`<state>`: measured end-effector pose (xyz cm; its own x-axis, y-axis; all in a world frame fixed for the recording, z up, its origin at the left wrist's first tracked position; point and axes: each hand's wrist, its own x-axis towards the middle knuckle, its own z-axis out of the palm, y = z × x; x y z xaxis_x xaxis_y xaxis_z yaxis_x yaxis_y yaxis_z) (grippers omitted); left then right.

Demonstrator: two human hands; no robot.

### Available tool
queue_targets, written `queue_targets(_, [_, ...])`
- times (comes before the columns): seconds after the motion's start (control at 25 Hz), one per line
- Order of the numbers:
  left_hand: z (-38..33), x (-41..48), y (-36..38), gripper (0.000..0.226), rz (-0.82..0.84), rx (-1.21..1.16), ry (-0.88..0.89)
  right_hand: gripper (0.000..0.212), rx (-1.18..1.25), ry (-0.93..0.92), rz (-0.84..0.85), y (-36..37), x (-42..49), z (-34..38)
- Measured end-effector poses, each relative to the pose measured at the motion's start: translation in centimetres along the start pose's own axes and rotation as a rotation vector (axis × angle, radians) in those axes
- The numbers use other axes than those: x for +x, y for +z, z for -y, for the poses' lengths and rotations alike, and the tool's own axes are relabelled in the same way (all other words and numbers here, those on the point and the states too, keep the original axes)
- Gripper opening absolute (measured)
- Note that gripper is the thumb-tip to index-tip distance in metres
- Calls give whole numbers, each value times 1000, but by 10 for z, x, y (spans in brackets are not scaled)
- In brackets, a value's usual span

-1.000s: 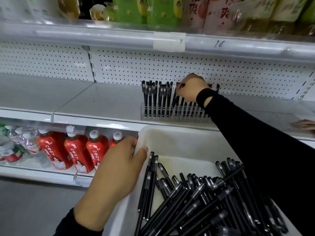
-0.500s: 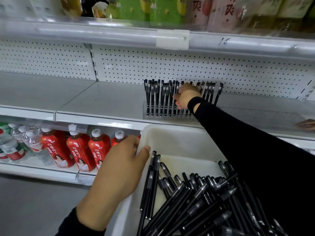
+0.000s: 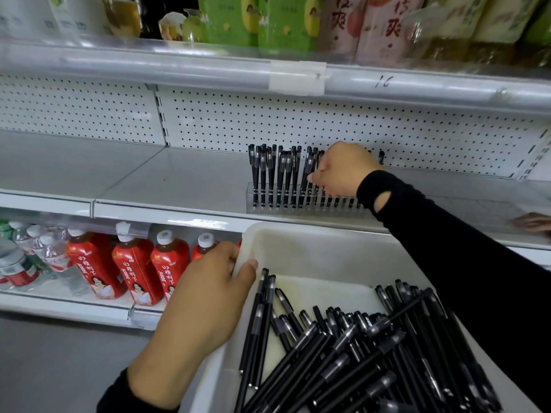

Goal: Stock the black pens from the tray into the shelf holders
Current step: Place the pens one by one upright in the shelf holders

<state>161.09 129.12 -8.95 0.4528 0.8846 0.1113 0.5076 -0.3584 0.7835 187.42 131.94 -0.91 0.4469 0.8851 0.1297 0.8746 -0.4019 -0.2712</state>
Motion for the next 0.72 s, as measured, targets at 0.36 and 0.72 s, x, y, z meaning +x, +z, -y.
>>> queue_targets(0.36, [-7, -4, 3, 15, -10, 31, 7, 33, -195, -216, 780, 43, -104, 45])
queue_targets(0.72, [-5, -3, 2, 15, -14, 26, 6, 38, -198, -200, 721, 58, -112, 51])
